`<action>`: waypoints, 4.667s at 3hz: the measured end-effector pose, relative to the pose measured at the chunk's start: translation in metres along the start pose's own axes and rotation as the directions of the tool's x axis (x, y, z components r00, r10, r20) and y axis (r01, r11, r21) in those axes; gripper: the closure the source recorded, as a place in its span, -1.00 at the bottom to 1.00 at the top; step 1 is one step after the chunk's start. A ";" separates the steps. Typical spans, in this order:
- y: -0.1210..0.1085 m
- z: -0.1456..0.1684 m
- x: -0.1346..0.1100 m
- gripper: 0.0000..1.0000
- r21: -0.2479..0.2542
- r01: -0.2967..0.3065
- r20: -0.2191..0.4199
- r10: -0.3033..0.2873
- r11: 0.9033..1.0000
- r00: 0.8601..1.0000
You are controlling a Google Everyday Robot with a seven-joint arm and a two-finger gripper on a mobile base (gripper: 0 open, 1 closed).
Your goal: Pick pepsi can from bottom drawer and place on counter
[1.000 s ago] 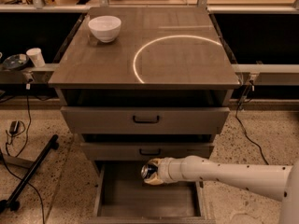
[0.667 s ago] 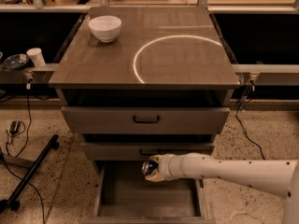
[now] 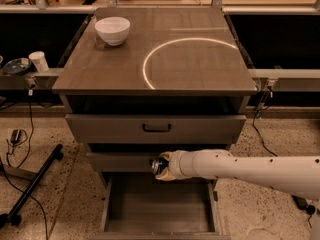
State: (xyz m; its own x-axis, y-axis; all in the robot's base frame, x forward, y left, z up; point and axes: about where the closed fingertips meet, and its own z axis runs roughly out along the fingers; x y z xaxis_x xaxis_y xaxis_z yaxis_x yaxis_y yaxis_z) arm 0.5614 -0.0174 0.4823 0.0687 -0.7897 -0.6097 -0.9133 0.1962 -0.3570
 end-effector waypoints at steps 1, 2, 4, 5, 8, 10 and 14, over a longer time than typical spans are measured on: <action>0.017 -0.011 -0.008 1.00 -0.002 -0.026 0.022 0.026 1.000 0.999; 0.041 -0.032 -0.016 1.00 0.003 -0.039 0.022 0.039 0.999 0.999; 0.018 -0.081 -0.037 1.00 0.063 -0.034 -0.004 0.035 0.997 0.999; -0.006 -0.098 -0.048 1.00 0.088 -0.006 -0.025 0.009 0.996 1.000; -0.053 -0.129 -0.081 1.00 0.131 0.074 -0.086 -0.063 0.989 0.994; -0.076 -0.142 -0.104 1.00 0.144 0.125 -0.111 -0.110 0.982 0.988; -0.043 -0.162 -0.117 1.00 0.147 0.104 -0.088 -0.092 0.984 0.992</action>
Offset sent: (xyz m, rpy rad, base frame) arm -0.0924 0.0001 0.0312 0.0391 0.0195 -0.0384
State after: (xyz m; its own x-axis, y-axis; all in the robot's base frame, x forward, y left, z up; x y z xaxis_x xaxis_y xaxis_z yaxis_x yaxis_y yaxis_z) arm 0.5273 -0.0278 0.6831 0.1167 -0.8523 -0.5098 -0.8323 0.1962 -0.5185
